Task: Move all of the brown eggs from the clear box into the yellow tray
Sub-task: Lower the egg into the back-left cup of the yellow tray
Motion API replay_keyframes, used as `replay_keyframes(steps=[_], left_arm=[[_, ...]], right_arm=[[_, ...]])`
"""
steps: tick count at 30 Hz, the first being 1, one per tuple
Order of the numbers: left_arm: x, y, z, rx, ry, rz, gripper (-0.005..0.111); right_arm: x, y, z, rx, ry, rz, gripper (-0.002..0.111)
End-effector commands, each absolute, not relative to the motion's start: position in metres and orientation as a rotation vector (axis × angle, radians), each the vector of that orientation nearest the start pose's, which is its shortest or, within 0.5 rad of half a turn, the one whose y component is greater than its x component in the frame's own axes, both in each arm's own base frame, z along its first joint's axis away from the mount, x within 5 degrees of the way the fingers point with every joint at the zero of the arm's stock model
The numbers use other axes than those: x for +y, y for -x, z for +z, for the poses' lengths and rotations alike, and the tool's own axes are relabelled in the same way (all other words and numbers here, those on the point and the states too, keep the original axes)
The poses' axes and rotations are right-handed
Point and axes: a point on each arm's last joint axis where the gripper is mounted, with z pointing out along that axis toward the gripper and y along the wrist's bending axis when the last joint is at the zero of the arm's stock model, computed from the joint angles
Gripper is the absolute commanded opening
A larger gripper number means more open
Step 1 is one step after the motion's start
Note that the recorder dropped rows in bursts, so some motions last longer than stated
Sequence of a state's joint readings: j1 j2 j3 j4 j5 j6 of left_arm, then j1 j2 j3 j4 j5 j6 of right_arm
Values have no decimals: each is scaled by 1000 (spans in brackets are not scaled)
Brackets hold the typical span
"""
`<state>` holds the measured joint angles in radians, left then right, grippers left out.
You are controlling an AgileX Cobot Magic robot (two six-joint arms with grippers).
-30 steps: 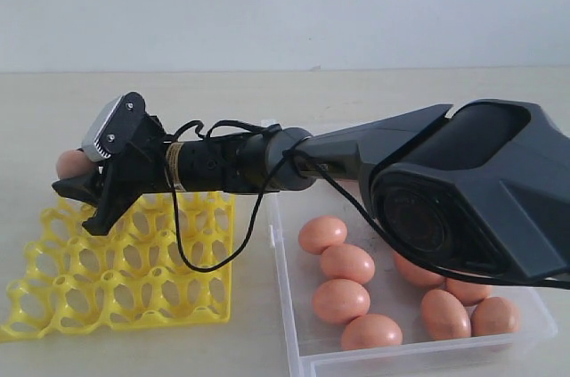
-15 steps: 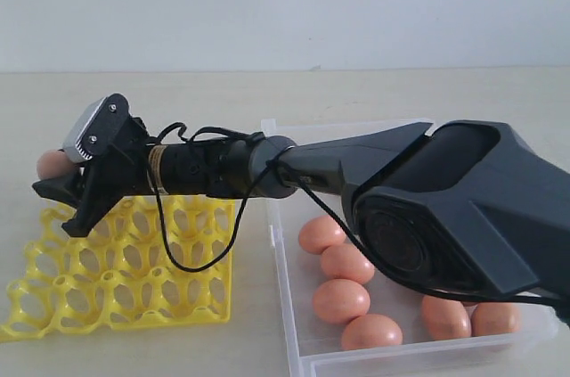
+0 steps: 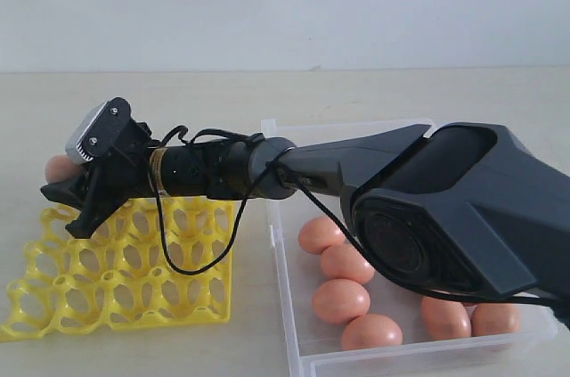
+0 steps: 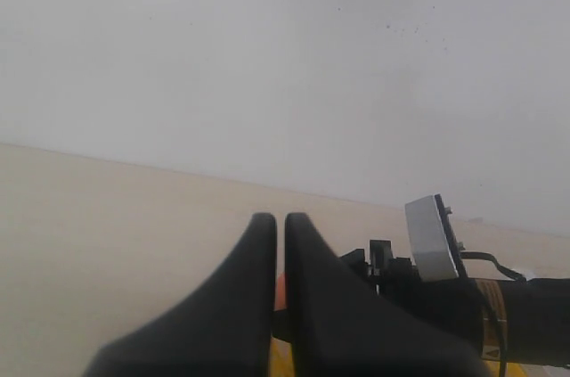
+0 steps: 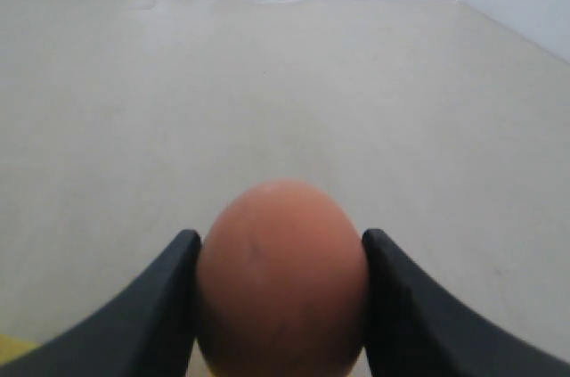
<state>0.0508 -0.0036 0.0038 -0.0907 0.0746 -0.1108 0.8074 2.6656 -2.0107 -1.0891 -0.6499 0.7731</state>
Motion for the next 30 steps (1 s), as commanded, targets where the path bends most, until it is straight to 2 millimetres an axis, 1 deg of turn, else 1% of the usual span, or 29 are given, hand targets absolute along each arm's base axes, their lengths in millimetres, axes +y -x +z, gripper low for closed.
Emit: replay_keyframes(steps=[1, 7, 18, 19, 20, 23, 25, 26, 30], left_arm=[[2, -56, 207, 1541, 186, -128, 4], [2, -56, 207, 1541, 186, -128, 4], [2, -56, 207, 1541, 186, -128, 4], [2, -56, 207, 1541, 186, -128, 4], [2, -56, 207, 1541, 186, -128, 4], [2, -56, 207, 1541, 186, -128, 4], [2, -56, 207, 1541, 186, -128, 4], [2, -56, 207, 1541, 186, -128, 4], [2, -56, 207, 1541, 186, -128, 4]], right_arm=[[443, -359, 86, 1385, 1244, 911, 0], [442, -361, 85, 1424, 1226, 899, 0], [443, -360, 86, 1416, 1226, 912, 1], [443, -360, 86, 1414, 1228, 909, 9], [443, -360, 86, 1414, 1228, 909, 15], [443, -360, 85, 1422, 1220, 911, 39], [442, -361, 85, 1441, 1205, 917, 50], [442, -362, 85, 1459, 1187, 923, 52], [442, -362, 85, 1474, 1173, 931, 52]])
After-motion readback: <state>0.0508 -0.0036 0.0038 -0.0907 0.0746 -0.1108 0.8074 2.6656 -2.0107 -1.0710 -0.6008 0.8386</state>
